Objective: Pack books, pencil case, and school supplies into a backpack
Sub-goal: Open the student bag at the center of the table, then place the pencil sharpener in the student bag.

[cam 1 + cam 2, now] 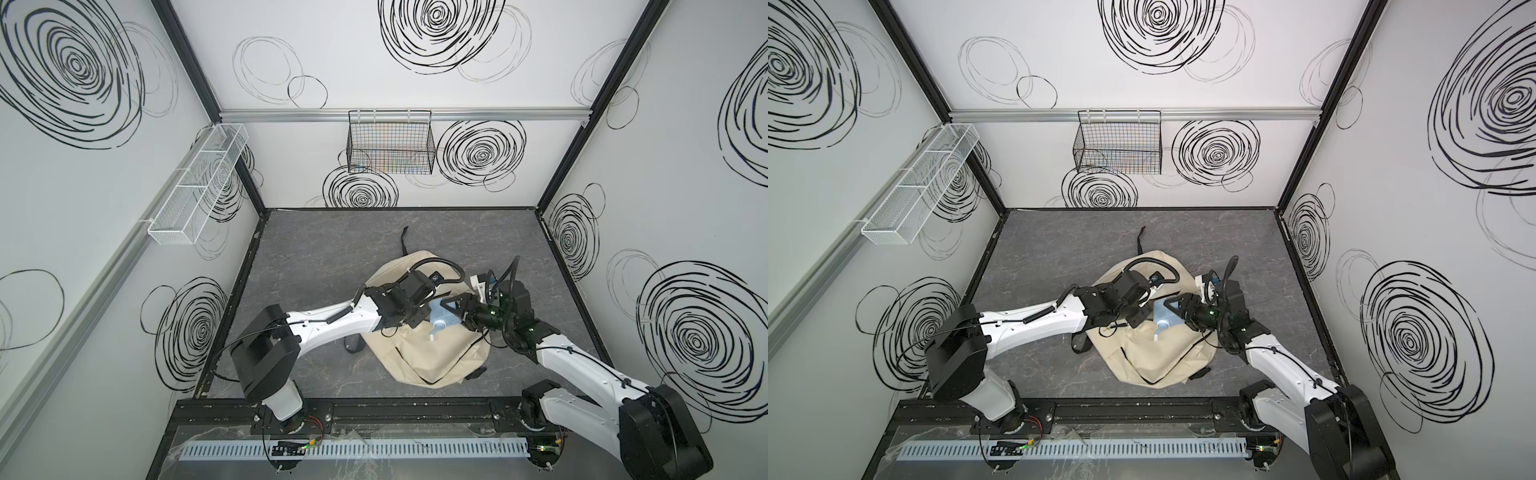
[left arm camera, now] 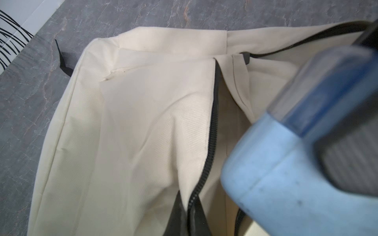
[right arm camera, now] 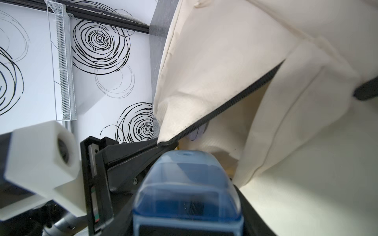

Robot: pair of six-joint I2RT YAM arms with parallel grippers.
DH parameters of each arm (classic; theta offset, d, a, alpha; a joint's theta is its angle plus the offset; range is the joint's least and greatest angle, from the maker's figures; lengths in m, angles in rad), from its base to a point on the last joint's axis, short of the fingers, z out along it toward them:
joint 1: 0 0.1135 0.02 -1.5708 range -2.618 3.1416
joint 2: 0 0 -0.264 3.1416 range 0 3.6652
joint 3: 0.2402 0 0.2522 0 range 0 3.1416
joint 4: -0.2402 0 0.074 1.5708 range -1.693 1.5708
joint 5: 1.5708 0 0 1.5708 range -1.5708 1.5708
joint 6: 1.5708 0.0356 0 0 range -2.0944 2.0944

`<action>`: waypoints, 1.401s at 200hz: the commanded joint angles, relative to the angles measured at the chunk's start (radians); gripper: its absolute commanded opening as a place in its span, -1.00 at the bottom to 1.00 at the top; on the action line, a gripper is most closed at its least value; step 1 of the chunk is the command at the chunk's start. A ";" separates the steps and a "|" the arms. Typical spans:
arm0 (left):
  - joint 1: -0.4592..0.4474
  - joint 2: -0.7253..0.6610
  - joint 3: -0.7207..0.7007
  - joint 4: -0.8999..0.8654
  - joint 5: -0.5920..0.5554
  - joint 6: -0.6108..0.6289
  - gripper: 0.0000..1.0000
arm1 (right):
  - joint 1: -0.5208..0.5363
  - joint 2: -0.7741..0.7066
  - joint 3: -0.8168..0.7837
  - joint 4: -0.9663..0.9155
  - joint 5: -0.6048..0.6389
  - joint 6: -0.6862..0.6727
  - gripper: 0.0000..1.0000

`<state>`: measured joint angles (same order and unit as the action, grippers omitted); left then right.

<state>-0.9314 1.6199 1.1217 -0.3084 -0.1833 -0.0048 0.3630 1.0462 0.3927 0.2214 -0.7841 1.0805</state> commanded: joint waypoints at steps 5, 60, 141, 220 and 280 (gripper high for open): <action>-0.003 -0.078 0.027 0.081 0.036 -0.057 -1.00 | 0.027 0.031 0.010 0.169 -0.007 0.116 -0.40; -0.003 -0.105 0.030 0.124 0.141 -0.105 -1.00 | 0.038 0.028 -0.024 0.323 0.157 0.241 -0.39; 0.000 -0.090 0.003 0.190 0.193 -0.133 -1.00 | 0.067 0.153 -0.057 0.451 0.309 0.315 -0.38; 0.017 -0.070 -0.045 0.199 0.206 -0.121 -1.00 | 0.009 0.169 -0.068 0.582 0.248 0.451 -0.42; 0.032 -0.071 -0.086 0.244 0.252 -0.152 -1.00 | -0.007 0.193 -0.078 0.570 0.252 0.434 -0.41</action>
<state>-0.8982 1.5600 1.0397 -0.1379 -0.0006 -0.1265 0.3527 1.2190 0.3145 0.6712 -0.5518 1.4967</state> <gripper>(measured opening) 0.060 0.584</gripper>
